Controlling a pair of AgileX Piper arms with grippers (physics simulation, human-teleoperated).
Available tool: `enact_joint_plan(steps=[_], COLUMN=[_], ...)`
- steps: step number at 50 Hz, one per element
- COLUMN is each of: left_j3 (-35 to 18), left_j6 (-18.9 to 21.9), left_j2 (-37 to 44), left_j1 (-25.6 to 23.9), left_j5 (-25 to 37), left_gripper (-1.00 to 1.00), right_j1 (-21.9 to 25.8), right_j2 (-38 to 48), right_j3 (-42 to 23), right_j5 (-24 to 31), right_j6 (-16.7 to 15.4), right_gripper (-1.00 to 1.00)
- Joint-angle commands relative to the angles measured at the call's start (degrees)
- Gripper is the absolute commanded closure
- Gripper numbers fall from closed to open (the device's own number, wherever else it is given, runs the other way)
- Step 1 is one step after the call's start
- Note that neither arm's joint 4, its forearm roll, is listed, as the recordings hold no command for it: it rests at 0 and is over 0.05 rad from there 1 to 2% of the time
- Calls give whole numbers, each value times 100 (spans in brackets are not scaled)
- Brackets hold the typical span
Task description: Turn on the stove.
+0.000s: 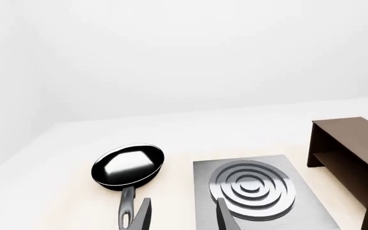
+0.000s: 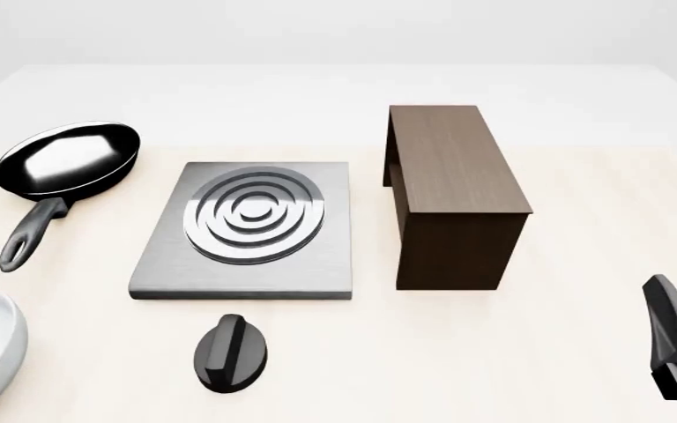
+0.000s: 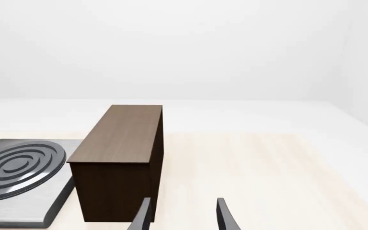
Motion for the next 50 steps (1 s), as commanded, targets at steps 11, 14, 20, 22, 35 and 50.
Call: enact_joint_plan(steps=[11,14,20,22,35,50], left_j3=[-2756,-3102,-3536,-3568,-2625,-1797], left_j6=[-155,-165,-325,-379,-374,-555], left_j2=[1027,1218,1613,1736,2459,2976], left_j1=[-232,-272,-206,-144,-255,-291], left_j5=[2276,2499,2813,2899,2399,1724], left_gripper=[-100,-100,-100,-100,-100,-100], right_j1=[0,1,1,1,2,3], right_j2=[1,1,1,1,2,2], right_j3=[-1,-1,-1,-1,-1,-1], right_j5=[1,2,1,1,2,2], right_j6=[2,1,1,0,0,-2], right_gripper=[-100,-100,-100,-100,-100,-100])
